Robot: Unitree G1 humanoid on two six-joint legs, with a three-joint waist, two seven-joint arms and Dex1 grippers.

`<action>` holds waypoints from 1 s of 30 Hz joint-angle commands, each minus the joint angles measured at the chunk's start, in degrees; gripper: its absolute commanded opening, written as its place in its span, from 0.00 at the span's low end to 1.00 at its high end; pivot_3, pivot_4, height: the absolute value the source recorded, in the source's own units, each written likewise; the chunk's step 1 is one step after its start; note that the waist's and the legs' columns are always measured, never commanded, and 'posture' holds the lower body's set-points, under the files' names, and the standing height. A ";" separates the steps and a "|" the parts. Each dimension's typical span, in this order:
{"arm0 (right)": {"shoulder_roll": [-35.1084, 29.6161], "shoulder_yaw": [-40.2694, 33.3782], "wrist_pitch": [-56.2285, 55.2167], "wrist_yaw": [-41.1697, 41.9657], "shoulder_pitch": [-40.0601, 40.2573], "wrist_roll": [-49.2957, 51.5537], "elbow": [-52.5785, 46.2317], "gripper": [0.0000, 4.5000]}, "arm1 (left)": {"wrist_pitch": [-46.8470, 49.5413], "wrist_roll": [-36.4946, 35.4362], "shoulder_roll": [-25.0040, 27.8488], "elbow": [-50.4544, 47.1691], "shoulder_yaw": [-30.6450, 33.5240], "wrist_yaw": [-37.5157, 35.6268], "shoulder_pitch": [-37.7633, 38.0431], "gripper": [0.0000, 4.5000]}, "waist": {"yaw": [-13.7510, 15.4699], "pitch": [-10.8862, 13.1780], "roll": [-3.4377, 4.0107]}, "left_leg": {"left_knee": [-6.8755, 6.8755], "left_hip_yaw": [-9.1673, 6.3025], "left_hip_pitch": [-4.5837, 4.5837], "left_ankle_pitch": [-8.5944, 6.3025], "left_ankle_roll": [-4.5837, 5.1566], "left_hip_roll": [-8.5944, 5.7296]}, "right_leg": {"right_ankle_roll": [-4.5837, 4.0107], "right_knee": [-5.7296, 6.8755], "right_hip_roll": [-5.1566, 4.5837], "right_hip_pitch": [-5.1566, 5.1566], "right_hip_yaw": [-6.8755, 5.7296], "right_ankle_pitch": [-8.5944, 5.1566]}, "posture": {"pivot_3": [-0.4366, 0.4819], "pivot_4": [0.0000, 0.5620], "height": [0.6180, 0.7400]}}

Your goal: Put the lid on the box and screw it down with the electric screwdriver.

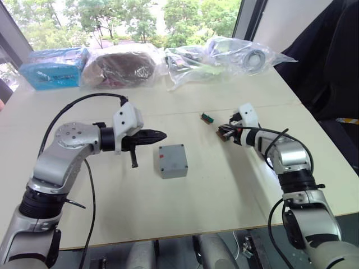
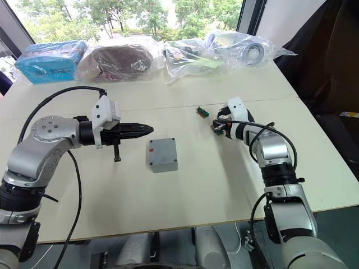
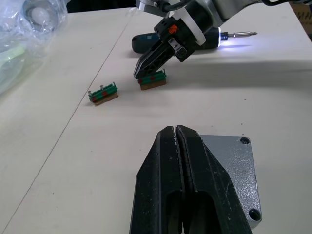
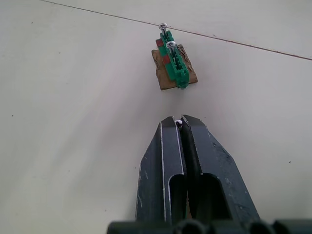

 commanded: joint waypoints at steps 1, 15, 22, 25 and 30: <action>-2.30 -2.15 2.91 1.83 -2.04 2.49 -8.56 0.01 | -0.10 -0.40 1.02 -2.03 1.03 0.21 1.35 0.00 | -0.01 0.01 0.01 | 0.00 0.00 0.00 0.00 0.00 0.00 | 0.00 0.00 0.00 0.00 0.00 0.00 | 0.48 0.27 1.00; 0.77 8.23 20.82 4.69 -1.99 11.28 -33.80 0.01 | 0.60 -1.47 4.80 -4.11 4.08 -0.04 8.71 0.00 | -0.02 0.00 0.01 | -0.01 0.00 0.03 0.00 0.00 0.03 | -0.01 0.03 0.01 -0.01 -0.01 -0.01 | 0.48 0.27 1.00; 1.20 11.72 19.62 4.43 0.42 10.53 -34.52 0.01 | 1.19 -1.57 4.81 -5.57 4.64 0.93 10.40 0.00 | 0.14 0.00 0.00 | 0.04 0.00 -0.04 0.00 0.00 -0.02 | -0.01 -0.03 -0.06 0.00 -0.01 -0.01 | 0.48 0.27 1.00; 1.07 12.23 19.55 4.33 0.69 10.44 -34.49 0.01 | 1.27 -1.56 4.81 -5.97 4.83 0.98 10.89 0.00 | 0.06 0.00 0.00 | 0.03 -0.01 -0.02 0.00 0.00 0.00 | -0.01 -0.01 -0.03 -0.01 -0.02 -0.01 | 0.48 0.27 1.00; 0.54 12.69 18.81 4.54 1.14 9.77 -33.86 0.01 | 1.27 -1.43 4.64 -5.98 4.63 1.03 10.65 0.00 | 0.02 0.00 0.00 | 0.02 -0.02 -0.01 0.00 0.00 0.02 | -0.01 0.02 0.00 -0.04 -0.03 -0.01 | 0.48 0.27 1.00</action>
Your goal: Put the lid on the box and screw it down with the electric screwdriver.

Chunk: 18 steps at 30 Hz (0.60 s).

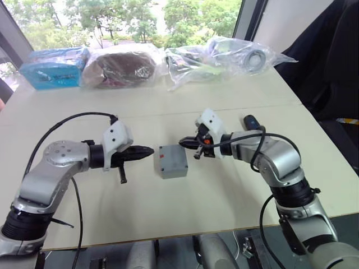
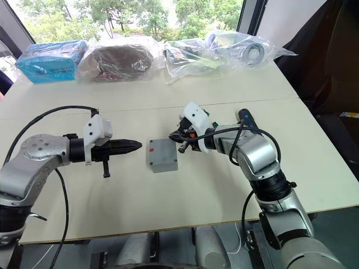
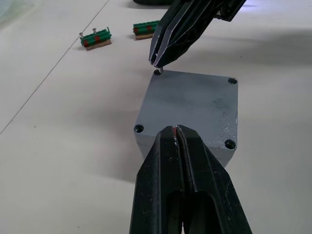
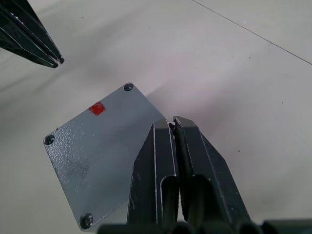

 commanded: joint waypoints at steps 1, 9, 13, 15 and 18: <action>-0.60 0.16 -1.57 0.20 0.09 -0.38 -1.46 0.01 | 0.01 -1.22 0.37 -1.87 1.13 0.31 -0.61 0.00 | 0.02 0.00 0.00 | 0.00 0.00 0.00 0.00 0.00 0.00 | 0.00 0.00 0.00 0.00 0.00 0.00 | 0.48 0.27 1.00; -0.19 0.82 -2.77 0.25 0.13 -1.36 -0.02 0.01 | -0.35 -0.83 0.13 -1.66 0.67 0.41 -0.90 0.00 | 0.03 0.00 0.00 | 0.00 0.00 0.00 0.00 0.00 0.00 | 0.00 -0.01 0.00 0.00 0.00 0.00 | 0.48 0.27 1.00; -0.35 1.61 -3.81 0.60 0.50 -2.13 1.03 0.01 | -0.40 -0.74 0.06 -1.70 0.57 0.52 -1.04 0.00 | 0.02 0.00 0.00 | 0.00 0.00 -0.01 0.00 0.00 0.00 | 0.00 -0.01 0.00 0.00 0.00 0.00 | 0.48 0.27 1.00; -0.39 1.78 -4.10 0.79 0.69 -2.27 1.54 0.01 | -0.31 -0.80 -0.01 -1.80 0.57 0.64 -1.08 0.00 | 0.02 0.00 0.00 | 0.00 0.00 0.00 0.00 0.00 0.00 | 0.00 -0.01 0.00 0.00 0.00 0.00 | 0.48 0.27 1.00; -0.67 2.25 -5.03 1.09 0.88 -3.01 2.28 0.01 | -0.27 -0.82 -0.09 -1.89 0.52 0.81 -1.08 0.00 | 0.03 0.00 0.00 | 0.00 0.01 -0.01 0.00 0.00 0.00 | 0.00 -0.02 0.00 0.00 0.00 0.00 | 0.48 0.27 1.00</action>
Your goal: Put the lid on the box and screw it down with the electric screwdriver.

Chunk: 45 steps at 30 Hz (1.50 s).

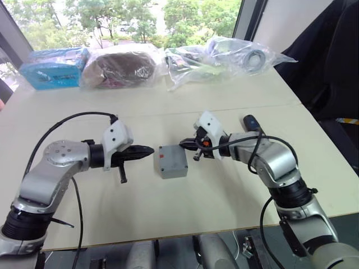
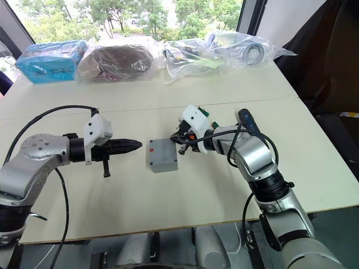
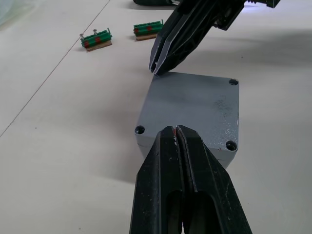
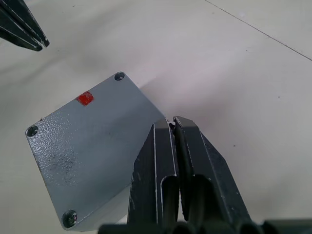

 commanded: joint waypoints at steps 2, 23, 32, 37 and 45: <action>-0.54 0.29 -1.82 0.81 0.27 -0.82 0.02 0.01 | -0.09 -0.99 -0.08 -2.00 0.50 0.59 -0.97 0.00 | 0.00 0.00 0.00 | 0.00 0.00 0.00 0.00 0.00 0.00 | 0.00 0.00 0.00 0.00 0.00 0.00 | 0.48 0.27 1.00; -13.92 -10.17 10.04 3.63 -5.19 2.90 -3.36 0.99 | 0.80 -6.02 -2.62 -4.64 -0.80 -0.14 -6.89 0.00 | 0.09 0.01 0.01 | 0.01 0.01 0.00 0.00 0.00 -0.03 | 0.00 -0.02 -0.03 0.02 0.01 0.00 | 0.48 0.27 1.00; -34.31 3.49 18.13 11.00 -13.54 -3.53 9.82 0.99 | -0.80 -7.14 -5.78 -2.32 -2.59 -2.38 -13.30 0.00 | -0.18 0.04 0.00 | 0.00 0.09 0.03 0.00 0.00 -0.03 | -0.16 -0.10 -0.03 0.02 0.05 -0.11 | 0.48 0.27 1.00; -31.82 11.68 16.95 12.78 -19.02 -9.03 24.65 0.99 | -1.19 -7.15 -6.29 -2.29 -2.55 -2.34 -13.95 0.00 | 0.02 0.07 0.04 | -0.03 0.14 0.02 0.00 0.00 -0.02 | 0.01 -0.04 -0.01 -0.06 0.11 -0.01 | 0.48 0.27 1.00; -24.06 19.02 12.33 18.64 -26.56 -16.09 46.86 0.99 | -0.54 -7.63 -5.66 -4.75 -1.37 -0.50 -12.85 0.00 | -0.02 0.08 0.03 | -0.03 0.15 -0.03 0.00 0.00 -0.04 | 0.02 -0.08 -0.01 -0.08 0.14 -0.01 | 0.48 0.27 1.00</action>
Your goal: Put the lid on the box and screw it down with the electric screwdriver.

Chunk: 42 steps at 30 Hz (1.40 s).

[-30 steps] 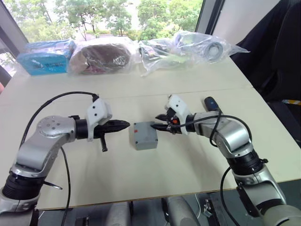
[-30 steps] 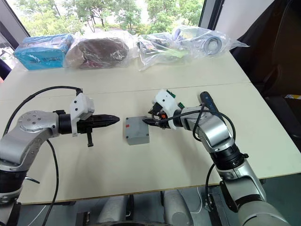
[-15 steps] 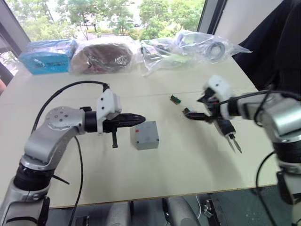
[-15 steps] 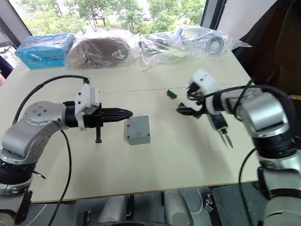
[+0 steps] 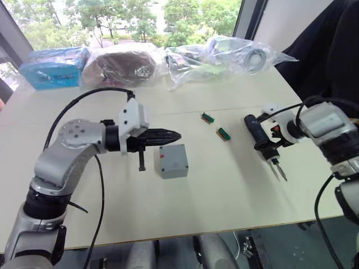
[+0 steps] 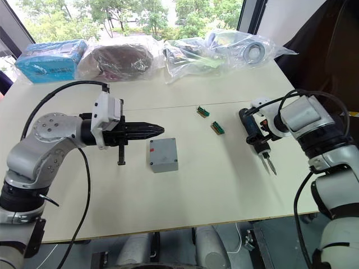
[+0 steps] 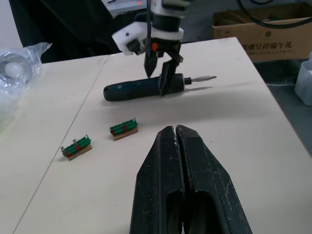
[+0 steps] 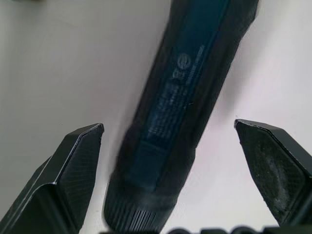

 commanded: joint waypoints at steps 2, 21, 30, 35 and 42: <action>1.98 1.12 -1.49 3.91 -4.07 -3.18 7.04 0.99 | 0.22 -1.51 0.63 -3.47 2.04 1.20 0.07 0.00 | -0.06 0.00 0.00 | 0.00 -0.01 0.00 0.00 0.00 0.00 | 0.00 0.02 0.00 0.00 0.00 0.00 | 0.48 0.27 1.00; 2.90 -16.26 -8.15 5.95 -3.05 -1.66 -8.03 0.42 | -0.73 1.75 4.82 -1.61 0.40 2.08 4.93 0.00 | -0.09 0.17 0.29 | -0.05 -0.02 0.01 0.00 0.00 0.00 | 0.01 0.12 0.01 -0.07 0.00 0.01 | 0.48 0.27 1.00; 24.72 -44.98 -15.60 -12.15 11.55 15.22 -44.96 0.42 | -4.44 5.99 2.43 5.64 -4.54 -0.77 6.12 0.00 | 0.28 0.17 0.28 | -0.05 -0.16 -0.04 0.01 -0.01 0.01 | 0.01 0.18 0.03 -0.06 -0.08 0.02 | 0.48 0.27 1.00; 32.96 -44.82 -19.43 -19.00 14.09 18.53 -51.44 0.42 | -6.36 9.11 0.26 10.11 -6.92 -0.17 7.22 0.00 | 0.67 0.12 0.20 | 0.09 -0.13 -0.03 0.02 -0.03 -0.03 | 0.01 0.06 -0.04 0.11 -0.08 0.02 | 0.48 0.27 1.00; 42.26 -41.80 -24.88 -24.55 19.96 21.86 -56.14 0.42 | -9.72 13.65 -2.67 14.07 -9.79 1.04 8.79 0.00 | 0.20 0.11 0.20 | 0.01 -0.15 0.01 0.02 -0.03 0.00 | 0.00 0.16 0.00 0.04 -0.09 0.02 | 0.48 0.27 1.00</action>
